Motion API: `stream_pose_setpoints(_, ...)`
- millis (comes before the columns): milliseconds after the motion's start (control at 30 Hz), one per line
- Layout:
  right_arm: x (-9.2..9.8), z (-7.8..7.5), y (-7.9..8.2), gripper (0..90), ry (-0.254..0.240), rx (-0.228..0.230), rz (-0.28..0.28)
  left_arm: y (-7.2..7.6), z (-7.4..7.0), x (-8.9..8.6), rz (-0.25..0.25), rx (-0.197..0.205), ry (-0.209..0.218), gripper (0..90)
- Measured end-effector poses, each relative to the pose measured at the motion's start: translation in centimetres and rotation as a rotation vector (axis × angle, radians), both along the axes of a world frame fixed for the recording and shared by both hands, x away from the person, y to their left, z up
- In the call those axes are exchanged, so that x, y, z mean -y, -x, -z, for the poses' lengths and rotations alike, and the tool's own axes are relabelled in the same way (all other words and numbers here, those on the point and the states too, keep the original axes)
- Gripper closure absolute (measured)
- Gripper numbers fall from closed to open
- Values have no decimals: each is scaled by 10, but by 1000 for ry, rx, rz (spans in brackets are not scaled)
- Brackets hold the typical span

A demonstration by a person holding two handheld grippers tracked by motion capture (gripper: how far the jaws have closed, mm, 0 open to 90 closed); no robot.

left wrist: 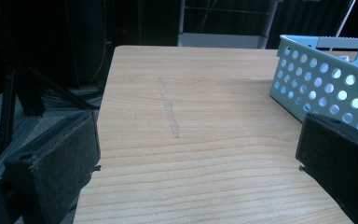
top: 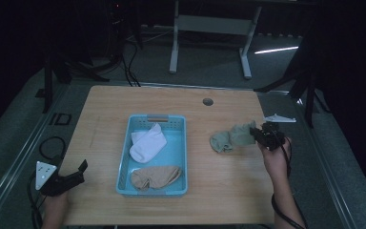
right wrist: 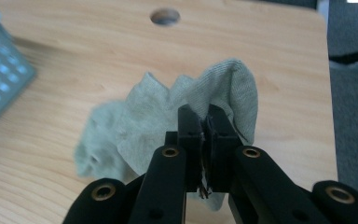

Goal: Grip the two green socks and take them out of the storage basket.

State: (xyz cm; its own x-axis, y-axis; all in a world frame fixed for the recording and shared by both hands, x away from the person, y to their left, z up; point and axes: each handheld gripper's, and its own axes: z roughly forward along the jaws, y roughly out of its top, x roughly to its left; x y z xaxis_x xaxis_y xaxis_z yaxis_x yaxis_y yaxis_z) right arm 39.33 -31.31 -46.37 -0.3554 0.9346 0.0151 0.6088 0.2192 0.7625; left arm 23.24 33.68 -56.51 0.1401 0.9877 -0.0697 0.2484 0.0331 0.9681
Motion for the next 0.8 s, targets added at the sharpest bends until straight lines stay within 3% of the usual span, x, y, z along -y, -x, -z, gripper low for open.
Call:
stream_pose_setpoints(333,10,38,-6,864,0,-87,34,0,0,0,3,2,0,0)
stream_pose_setpoints(600,12,57,-12,846,-7,-150,35,0,0,0,2,2,0,0)
stream_pose_setpoints(800,11,52,-10,635,2,-137,20,0,0,0,2,2,-1,0)
